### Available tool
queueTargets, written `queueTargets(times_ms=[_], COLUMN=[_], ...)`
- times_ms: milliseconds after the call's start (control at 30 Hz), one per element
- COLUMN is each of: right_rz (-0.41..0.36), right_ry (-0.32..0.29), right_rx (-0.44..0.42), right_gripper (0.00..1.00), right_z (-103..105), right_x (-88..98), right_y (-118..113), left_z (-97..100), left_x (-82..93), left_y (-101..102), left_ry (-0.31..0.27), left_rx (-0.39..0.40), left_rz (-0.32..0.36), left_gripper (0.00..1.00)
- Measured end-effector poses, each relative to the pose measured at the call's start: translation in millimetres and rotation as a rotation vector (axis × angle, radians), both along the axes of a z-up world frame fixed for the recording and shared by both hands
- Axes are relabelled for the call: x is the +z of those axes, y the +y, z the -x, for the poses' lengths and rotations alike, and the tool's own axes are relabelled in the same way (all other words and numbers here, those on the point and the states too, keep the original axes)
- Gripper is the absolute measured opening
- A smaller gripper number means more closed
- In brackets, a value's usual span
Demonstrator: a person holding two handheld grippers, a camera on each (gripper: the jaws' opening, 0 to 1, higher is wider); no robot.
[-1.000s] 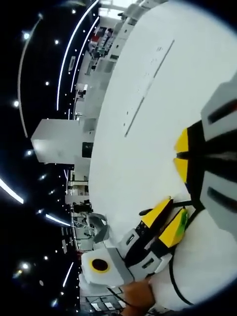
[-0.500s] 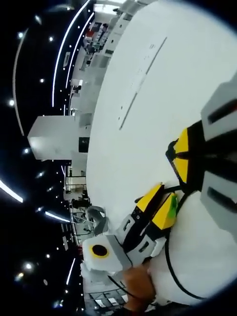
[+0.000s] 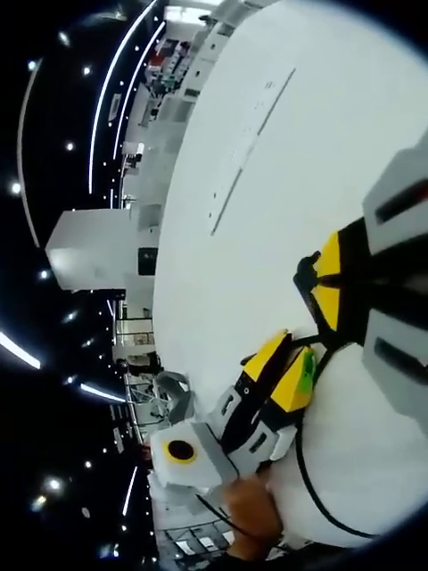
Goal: Find the charging cable on the desk, coil it up and secure with Velcro.
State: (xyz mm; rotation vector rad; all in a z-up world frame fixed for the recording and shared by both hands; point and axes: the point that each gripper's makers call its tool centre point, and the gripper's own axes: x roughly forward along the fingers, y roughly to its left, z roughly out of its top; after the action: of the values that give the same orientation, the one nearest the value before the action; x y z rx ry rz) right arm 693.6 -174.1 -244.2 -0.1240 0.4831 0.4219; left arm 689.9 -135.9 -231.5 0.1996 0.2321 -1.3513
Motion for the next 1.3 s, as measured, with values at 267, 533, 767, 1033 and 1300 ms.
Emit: queueTargets(times_ms=[267,533,767,1033,1300], right_rz=[0.017,0.018,0.049,0.044,0.005], right_ry=[-0.005,-0.006,-0.024,-0.001,0.027], right_rx=[-0.016,-0.041,-0.054,-0.030,0.074], right_gripper=[0.02,0.02,0.02,0.02,0.02], right_z=[-5.8,-16.7,-23.7,-16.1,4.9], right_x=[0.3,1.2,2.4,5.7,8.1], right_y=[-4.8,-6.9,-6.0,-2.8,23.8], left_z=[-1.4,-2.3,-1.2,-0.7,-0.2], left_x=[-0.1,0.3,0.4,0.3,0.0], left_y=[-0.6,0.2,1.2,1.3,1.2], left_ry=[0.001,0.001,-0.002,-0.004,-0.002], left_rx=[0.000,-0.001,0.000,-0.001,-0.001], left_rz=[0.001,0.000,-0.003,-0.004,-0.004], left_gripper=[0.12,0.12,0.12,0.12,0.12])
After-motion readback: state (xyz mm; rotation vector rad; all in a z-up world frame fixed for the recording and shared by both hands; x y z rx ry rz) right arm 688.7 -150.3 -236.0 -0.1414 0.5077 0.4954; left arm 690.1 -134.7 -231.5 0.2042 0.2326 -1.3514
